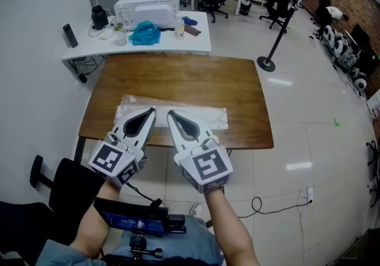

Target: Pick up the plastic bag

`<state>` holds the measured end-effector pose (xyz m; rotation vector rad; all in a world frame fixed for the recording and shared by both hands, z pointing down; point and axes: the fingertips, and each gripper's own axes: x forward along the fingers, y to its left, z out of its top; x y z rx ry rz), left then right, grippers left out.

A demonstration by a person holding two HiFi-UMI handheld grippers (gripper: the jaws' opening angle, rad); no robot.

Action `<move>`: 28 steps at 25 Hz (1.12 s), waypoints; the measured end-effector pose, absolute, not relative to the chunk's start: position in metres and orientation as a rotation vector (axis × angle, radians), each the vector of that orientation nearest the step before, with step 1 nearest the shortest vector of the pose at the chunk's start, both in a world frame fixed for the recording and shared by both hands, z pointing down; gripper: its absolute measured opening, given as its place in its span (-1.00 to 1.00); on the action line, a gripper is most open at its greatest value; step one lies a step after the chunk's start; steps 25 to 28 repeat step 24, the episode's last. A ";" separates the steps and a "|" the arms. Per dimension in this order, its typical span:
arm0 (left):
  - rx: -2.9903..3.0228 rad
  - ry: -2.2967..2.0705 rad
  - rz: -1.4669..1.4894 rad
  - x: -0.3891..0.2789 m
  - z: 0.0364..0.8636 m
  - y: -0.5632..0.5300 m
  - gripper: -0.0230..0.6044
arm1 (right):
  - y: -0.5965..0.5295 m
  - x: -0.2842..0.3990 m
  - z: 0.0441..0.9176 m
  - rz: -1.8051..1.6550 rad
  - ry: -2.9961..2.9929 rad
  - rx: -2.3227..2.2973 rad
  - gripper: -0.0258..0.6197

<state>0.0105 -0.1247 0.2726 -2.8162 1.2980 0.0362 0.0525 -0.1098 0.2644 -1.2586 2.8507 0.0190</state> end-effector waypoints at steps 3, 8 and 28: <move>-2.815 1.311 0.025 0.018 0.271 -0.119 -0.89 | -0.106 0.055 0.264 0.025 2.861 -1.228 -0.92; -2.793 1.338 0.020 0.023 0.272 -0.116 -0.89 | -0.103 0.061 0.268 0.026 2.859 -1.211 -0.92; -2.792 1.325 0.019 0.023 0.270 -0.118 -0.89 | -0.106 0.060 0.267 0.070 2.838 -1.228 -0.92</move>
